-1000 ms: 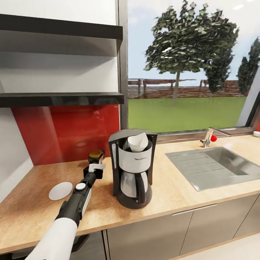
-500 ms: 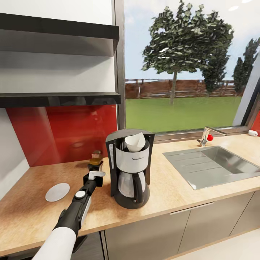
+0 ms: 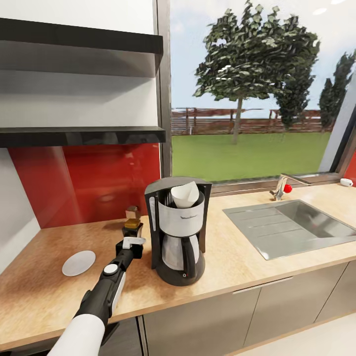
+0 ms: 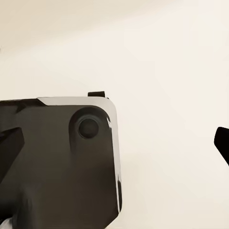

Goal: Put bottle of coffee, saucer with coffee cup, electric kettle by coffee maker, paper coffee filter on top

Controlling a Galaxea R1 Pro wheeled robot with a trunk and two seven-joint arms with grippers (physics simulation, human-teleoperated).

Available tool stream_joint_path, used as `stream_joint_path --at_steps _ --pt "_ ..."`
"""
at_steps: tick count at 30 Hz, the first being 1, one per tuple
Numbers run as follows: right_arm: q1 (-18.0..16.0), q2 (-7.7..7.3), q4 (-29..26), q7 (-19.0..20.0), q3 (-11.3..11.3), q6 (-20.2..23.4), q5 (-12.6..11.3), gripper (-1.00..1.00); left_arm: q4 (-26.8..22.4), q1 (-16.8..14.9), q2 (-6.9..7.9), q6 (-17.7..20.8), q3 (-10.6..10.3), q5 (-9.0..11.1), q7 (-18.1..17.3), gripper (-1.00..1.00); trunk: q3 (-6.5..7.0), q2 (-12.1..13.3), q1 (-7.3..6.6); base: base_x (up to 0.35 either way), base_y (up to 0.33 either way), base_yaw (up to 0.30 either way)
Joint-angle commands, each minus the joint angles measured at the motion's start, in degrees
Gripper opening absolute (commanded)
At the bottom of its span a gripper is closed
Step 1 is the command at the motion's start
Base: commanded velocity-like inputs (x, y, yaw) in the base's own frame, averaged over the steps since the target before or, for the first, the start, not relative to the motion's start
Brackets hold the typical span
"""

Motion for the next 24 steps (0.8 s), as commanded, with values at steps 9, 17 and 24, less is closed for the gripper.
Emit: stream_joint_path --at_steps 9,17,24 --pt "0.03 0.02 0.08 0.06 -0.39 -0.22 0.06 1.00 1.59 0.06 -0.14 -2.65 0.28 -0.59 -0.70 1.00 -0.02 -0.04 0.02 0.000 0.000 0.000" --pt "0.00 0.02 0.08 0.02 -0.39 -0.22 0.06 1.00 2.22 0.06 -0.14 -4.77 0.24 -0.59 -0.69 1.00 -0.02 -0.04 0.02 0.000 0.000 0.000" --pt "0.02 0.02 0.08 0.03 -0.39 -0.22 0.05 1.00 2.48 0.06 -0.08 -5.03 0.31 -0.59 -0.70 1.00 -0.02 -0.04 0.02 0.000 0.000 0.000"
